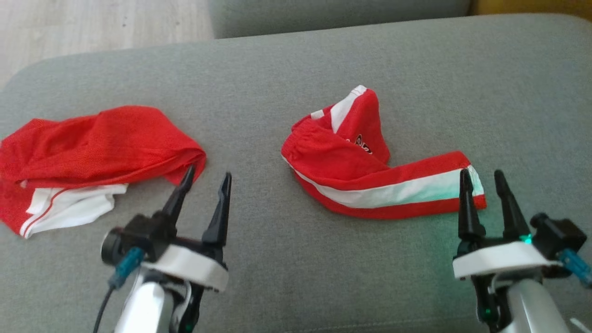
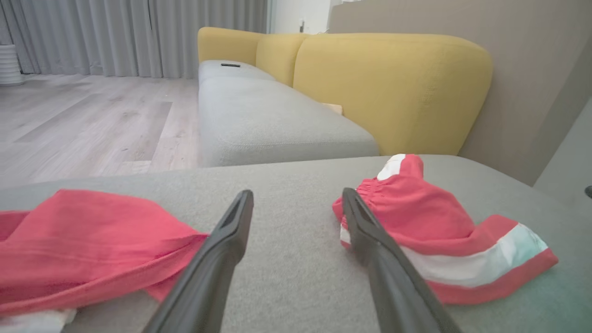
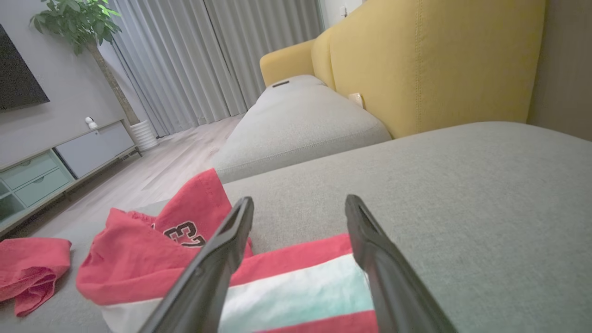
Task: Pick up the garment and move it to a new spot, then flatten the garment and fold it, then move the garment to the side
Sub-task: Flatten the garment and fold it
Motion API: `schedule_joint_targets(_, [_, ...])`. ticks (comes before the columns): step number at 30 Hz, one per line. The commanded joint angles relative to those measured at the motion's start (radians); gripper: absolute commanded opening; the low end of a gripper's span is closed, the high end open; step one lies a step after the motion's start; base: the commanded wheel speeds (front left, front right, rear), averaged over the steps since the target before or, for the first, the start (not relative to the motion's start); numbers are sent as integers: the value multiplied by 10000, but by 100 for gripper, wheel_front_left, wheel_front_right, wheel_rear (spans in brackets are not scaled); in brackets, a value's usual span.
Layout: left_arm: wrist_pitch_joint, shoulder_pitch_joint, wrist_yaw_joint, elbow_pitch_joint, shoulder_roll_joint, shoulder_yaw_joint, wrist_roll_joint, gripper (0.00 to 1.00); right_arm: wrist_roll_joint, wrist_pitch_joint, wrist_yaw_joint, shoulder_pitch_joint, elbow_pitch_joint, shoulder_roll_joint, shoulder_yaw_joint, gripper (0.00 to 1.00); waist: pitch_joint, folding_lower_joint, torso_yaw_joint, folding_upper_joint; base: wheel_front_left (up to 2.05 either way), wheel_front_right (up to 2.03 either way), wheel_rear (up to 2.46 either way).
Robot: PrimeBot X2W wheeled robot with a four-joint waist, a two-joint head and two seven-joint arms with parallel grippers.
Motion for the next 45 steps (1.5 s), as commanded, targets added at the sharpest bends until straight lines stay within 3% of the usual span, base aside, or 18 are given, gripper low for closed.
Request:
schedule_joint_targets(1, [-51,-164,21,-398,10,358,98,100,39,-136,-9,-92,-311,-47,277,100,-77,0,83,0,0,0,0])
schedule_joint_targets(17, [-51,-196,-65,-391,-82,44,-63,100,-585,2,-9,-881,-19,-47,1197,100,-113,0,853,0,0,0,0])
schedule_joint_targets(26, [-51,-394,5,-306,-84,-360,-292,100,-747,1561,-9,-3361,1932,-48,1130,100,359,0,1639,0,0,0,0])
schedule_joint_targets(33, [-51,-672,75,-285,-84,-692,-537,100,-518,2725,-9,-5110,3903,-281,303,100,765,0,2281,0,0,0,0])
schedule_joint_targets(40, [-51,-833,139,-265,-85,-828,-631,100,134,3745,-9,-5979,5278,-551,658,100,1027,0,2510,0,0,0,0])
schedule_joint_targets(41, [-51,-846,149,-265,-85,-833,-637,100,351,3846,-9,-6046,5372,-568,753,72,1040,0,2511,0,0,0,0])
schedule_joint_targets(42, [-51,-857,163,-258,-85,-833,-645,100,485,3845,-9,-6105,5397,-638,887,0,1043,0,2501,0,0,0,0])
schedule_joint_targets(45, [-51,-885,216,-232,-85,-806,-661,100,730,3646,-9,-6254,5383,-941,1274,0,1027,0,2395,0,0,0,0])
